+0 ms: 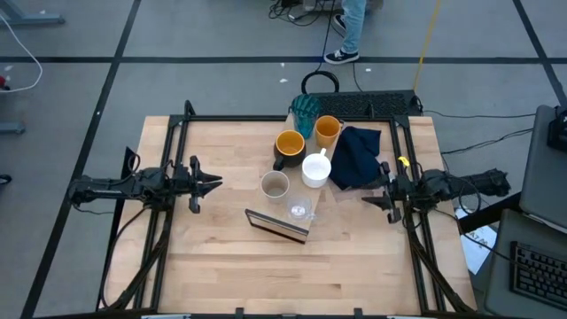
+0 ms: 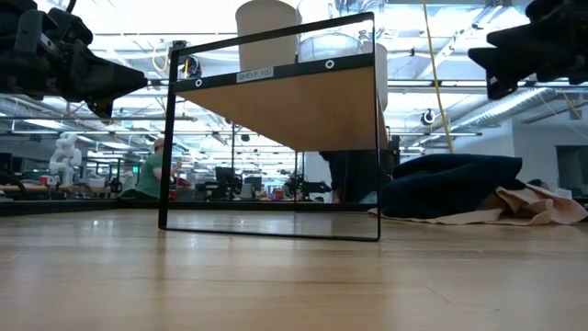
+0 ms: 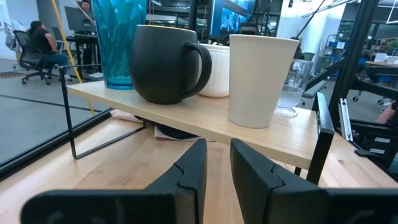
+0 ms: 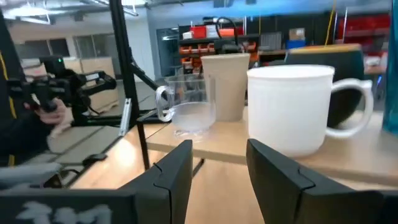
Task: Stack small to large cups/mugs on shelf
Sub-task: Return to Home Position
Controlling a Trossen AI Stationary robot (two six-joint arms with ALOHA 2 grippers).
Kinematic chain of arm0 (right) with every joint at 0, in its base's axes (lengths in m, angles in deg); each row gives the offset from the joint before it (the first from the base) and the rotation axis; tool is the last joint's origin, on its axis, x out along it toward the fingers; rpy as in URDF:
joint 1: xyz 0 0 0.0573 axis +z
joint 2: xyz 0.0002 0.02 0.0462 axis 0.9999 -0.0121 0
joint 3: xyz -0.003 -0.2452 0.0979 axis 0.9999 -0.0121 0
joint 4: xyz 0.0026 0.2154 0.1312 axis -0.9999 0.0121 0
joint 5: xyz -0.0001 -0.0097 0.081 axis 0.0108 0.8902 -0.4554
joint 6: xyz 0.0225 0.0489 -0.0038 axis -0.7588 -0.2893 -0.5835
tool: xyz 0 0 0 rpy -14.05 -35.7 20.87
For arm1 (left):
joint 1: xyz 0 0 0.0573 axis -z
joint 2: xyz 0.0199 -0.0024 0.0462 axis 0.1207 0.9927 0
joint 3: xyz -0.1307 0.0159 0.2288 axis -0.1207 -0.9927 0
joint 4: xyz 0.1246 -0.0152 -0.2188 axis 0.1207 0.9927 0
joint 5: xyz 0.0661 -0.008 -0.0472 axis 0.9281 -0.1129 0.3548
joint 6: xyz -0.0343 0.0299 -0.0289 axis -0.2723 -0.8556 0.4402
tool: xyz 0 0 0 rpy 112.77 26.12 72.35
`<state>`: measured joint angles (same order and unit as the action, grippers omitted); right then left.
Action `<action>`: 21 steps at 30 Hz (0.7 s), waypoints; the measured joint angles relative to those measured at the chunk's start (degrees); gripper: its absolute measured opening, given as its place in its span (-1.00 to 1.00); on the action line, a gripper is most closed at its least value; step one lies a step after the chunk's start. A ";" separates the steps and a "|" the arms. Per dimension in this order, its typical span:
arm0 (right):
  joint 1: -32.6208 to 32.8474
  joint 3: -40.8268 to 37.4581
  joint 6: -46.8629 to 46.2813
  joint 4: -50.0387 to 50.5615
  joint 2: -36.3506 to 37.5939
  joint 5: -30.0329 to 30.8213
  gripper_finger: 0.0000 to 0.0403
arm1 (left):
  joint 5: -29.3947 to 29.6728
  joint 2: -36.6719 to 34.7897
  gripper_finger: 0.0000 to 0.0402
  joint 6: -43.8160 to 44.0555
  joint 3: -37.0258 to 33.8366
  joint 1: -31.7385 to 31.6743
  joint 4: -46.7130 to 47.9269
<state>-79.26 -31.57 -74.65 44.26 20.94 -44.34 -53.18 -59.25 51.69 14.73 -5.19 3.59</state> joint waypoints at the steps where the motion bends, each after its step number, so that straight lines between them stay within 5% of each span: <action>1: -0.65 -0.13 -1.32 0.08 -0.04 -0.37 -0.29 | -0.02 0.00 -0.65 0.27 0.00 0.00 0.00; 8: -1.88 -6.57 -4.04 -5.77 -0.22 -0.36 -0.29 | -0.37 0.02 -0.65 0.85 0.00 0.01 0.02; 21: -1.88 -6.71 1.05 -5.06 -0.83 1.12 -0.29 | -1.66 1.16 -0.65 -1.03 -0.04 0.01 0.00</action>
<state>-81.14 -38.28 -73.60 39.20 20.11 -43.22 -54.84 -58.09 50.66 14.69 -5.18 3.59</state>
